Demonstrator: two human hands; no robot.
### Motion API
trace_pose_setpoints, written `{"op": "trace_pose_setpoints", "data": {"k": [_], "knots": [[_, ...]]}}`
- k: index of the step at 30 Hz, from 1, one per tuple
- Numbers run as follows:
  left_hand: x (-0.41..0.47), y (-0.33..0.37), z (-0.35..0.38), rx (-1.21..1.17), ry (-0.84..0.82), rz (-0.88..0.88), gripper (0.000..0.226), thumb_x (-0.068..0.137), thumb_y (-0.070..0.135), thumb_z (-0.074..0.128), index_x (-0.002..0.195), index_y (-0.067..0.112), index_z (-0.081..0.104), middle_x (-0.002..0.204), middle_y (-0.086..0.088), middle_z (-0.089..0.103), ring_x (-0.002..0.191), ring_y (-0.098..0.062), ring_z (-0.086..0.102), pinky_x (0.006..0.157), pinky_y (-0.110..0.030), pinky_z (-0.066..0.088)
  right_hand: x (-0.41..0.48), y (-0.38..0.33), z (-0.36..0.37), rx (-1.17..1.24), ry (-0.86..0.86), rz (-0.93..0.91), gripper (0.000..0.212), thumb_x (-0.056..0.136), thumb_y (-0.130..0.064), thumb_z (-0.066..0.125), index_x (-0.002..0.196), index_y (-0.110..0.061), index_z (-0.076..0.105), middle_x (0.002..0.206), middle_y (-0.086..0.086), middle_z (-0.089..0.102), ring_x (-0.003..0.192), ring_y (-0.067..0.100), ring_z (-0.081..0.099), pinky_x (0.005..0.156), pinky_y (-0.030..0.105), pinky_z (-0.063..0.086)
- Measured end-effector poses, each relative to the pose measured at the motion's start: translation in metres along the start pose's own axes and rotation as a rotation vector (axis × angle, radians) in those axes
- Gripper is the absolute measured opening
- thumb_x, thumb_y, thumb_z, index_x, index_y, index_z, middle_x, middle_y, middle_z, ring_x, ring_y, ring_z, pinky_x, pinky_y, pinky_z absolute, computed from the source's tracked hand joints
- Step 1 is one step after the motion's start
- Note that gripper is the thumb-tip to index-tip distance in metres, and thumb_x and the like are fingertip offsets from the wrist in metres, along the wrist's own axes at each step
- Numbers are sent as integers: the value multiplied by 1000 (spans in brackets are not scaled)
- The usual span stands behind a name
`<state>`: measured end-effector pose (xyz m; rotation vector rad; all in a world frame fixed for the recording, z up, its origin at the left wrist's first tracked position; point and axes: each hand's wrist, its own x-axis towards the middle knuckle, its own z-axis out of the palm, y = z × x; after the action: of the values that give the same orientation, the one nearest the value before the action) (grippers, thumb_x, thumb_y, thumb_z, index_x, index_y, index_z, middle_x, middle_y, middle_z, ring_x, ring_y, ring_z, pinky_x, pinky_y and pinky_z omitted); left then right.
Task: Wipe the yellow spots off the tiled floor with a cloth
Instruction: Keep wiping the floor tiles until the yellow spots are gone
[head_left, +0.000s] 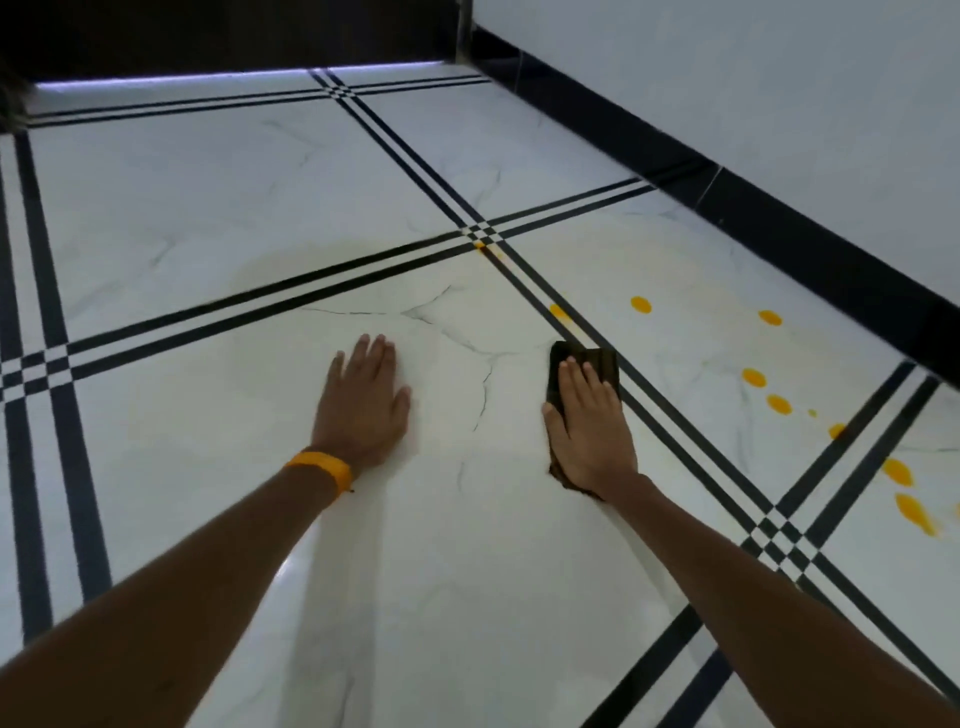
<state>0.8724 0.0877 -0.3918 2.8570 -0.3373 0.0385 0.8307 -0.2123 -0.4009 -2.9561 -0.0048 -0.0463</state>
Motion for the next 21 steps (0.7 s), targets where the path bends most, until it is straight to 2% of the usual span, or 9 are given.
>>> {"op": "trace_pose_setpoints", "data": {"k": [2,4,7,8,12,14,15,19,21], "knots": [[21,32,11,-39,-27,-1,65,102,39,26,156,2,20,165,-15,17,153,-30,10,124,-48,8,12,-7,2,-19,12,36,80,96,-55,3,161,-10,13,170,3,11,157,20,4,127,40,3],[30,44,21,-4,-7,0,64,103,38,29,157,5,17,166,-12,14,154,-28,8,124,-49,7,19,1,0,-7,-17,-32,79,97,-55,4,162,-11,12,169,1,8,157,18,2,128,40,3],[28,42,28,-4,33,-12,65,101,39,26,157,6,21,165,-12,18,154,-26,11,124,-49,7,20,44,-11,-14,-30,-225,72,102,-53,16,161,-12,18,169,0,13,157,17,6,126,45,13],[29,43,29,-2,7,5,64,102,38,28,157,6,20,165,-11,17,154,-26,10,124,-49,7,17,62,-12,-8,-26,-209,71,102,-51,19,160,-11,21,168,1,16,156,18,10,125,46,15],[29,43,28,40,9,-4,64,101,38,27,156,5,21,165,-12,18,154,-26,11,124,-50,8,16,68,-6,-61,80,301,76,98,-48,12,158,-3,24,166,12,24,154,28,19,126,45,13],[27,41,29,28,0,-3,63,103,36,31,156,5,21,165,-12,17,154,-26,11,124,-51,9,20,39,0,-45,111,386,76,97,-45,10,157,0,26,165,15,26,154,31,21,126,46,14],[27,42,29,23,-7,4,64,103,37,31,157,5,20,165,-12,17,154,-26,10,124,-51,8,16,28,2,-18,117,330,74,98,-44,11,157,-1,26,165,15,26,154,30,20,126,46,13],[37,40,27,11,26,13,71,97,45,20,157,5,20,165,-12,17,154,-26,12,124,-48,6,-36,35,-9,-11,-52,-245,64,107,-46,21,161,-13,16,169,0,12,157,15,3,128,41,8],[36,40,31,10,24,19,66,101,41,26,156,4,22,165,-13,19,153,-28,14,123,-50,8,-62,69,-14,-39,-70,-295,64,107,-46,24,162,-14,16,169,-1,13,157,13,2,128,41,9]]}}
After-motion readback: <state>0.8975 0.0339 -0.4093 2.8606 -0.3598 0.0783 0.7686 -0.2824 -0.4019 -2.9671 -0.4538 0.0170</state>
